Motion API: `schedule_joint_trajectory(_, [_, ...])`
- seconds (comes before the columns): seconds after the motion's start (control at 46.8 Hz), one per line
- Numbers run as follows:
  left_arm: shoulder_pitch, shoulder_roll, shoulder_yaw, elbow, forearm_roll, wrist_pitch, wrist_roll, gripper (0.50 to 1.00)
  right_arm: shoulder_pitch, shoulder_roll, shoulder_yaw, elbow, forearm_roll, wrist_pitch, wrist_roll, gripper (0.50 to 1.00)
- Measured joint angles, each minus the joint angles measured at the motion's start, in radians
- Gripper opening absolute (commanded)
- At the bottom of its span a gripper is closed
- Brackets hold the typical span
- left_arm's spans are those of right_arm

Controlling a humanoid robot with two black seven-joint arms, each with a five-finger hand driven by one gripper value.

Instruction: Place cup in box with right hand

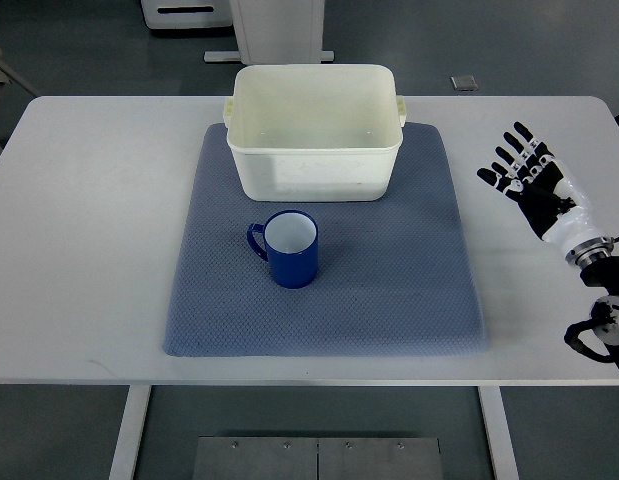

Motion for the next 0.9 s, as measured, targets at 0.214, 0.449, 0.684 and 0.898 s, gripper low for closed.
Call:
schedule_joint_trajectory(0.214, [0.0,0.0,0.0,0.0,0.0,0.0,0.0,1.0,0.0,0.002,0.004,0.0,0.003,0.0,0.001,1.0])
schedule_joint_trajectory(0.449, [0.0,0.0,0.0,0.0,0.0,0.0,0.0,1.0,0.021,-0.023,0.003,0.001,0.007,0.0,0.021,1.0])
schedule_joint_trajectory(0.684, [0.0,0.0,0.0,0.0,0.0,0.0,0.0,1.0,0.043,-0.037,0.0,0.001,0.057,0.004,0.006,1.0])
schedule_joint_trajectory(0.898, [0.0,0.0,0.0,0.0,0.0,0.0,0.0,1.0,0.052,-0.038,-0.004,-0.017,0.069,-0.002,0.003,1.0])
